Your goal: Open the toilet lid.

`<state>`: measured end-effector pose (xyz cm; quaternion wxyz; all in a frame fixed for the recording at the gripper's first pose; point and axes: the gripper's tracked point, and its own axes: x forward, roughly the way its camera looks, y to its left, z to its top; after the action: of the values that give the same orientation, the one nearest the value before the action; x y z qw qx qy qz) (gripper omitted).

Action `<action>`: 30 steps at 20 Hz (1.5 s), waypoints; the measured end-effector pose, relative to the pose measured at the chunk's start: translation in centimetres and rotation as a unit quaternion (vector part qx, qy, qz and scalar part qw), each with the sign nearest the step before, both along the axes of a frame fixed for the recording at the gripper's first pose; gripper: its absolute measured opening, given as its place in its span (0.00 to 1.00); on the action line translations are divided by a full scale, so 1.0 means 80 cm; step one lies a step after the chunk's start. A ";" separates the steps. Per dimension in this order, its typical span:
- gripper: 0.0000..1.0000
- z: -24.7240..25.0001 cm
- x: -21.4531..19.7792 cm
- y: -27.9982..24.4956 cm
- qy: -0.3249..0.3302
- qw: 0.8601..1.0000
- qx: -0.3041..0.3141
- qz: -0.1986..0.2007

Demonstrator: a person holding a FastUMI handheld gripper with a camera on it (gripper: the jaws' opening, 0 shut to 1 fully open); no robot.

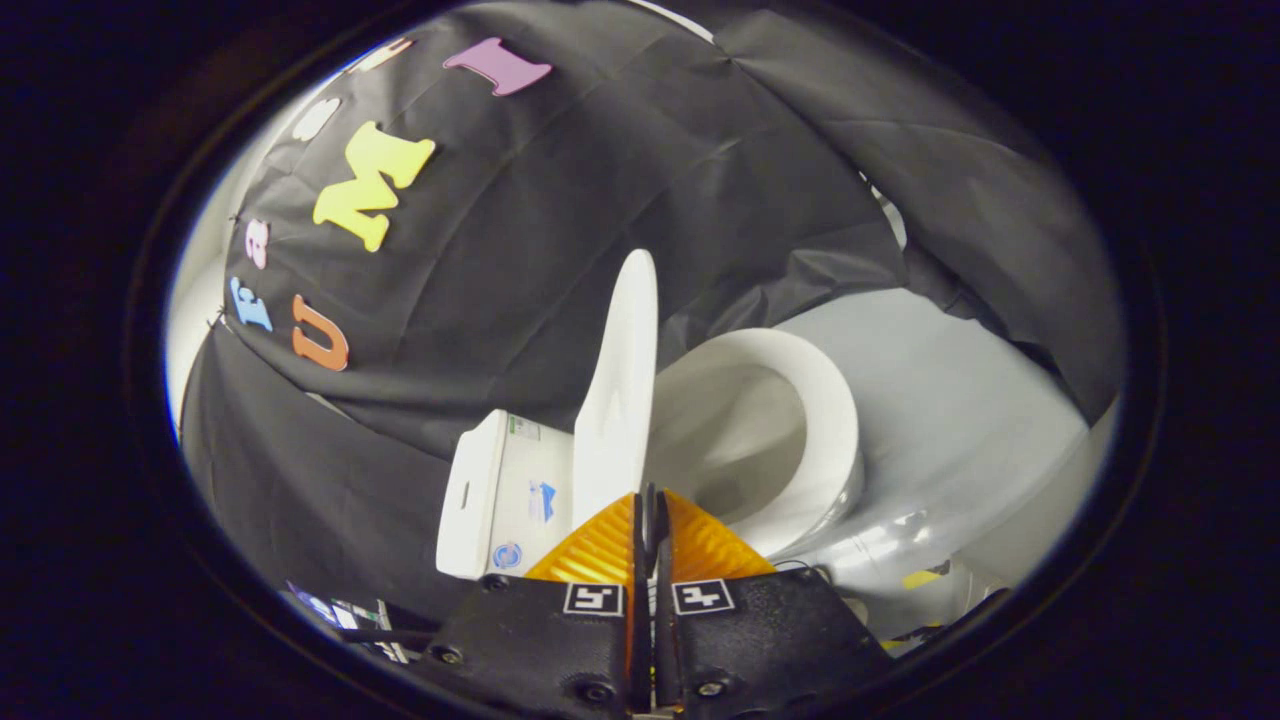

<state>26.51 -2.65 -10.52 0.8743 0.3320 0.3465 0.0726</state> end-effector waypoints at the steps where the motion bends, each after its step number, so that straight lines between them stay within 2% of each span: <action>1: 0.05 0.008 0.000 0.008 -0.004 1.000 -0.007 0.003; 7: 0.05 0.033 -0.001 0.035 -0.007 0.996 -0.091 0.017; 14: 0.05 0.061 -0.004 0.060 -0.013 0.995 -0.096 0.023; 30: 0.08 0.110 -0.009 0.141 -0.030 0.985 -0.164 0.034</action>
<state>25.80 8.61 -1.71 0.9239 0.1692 0.3388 0.0545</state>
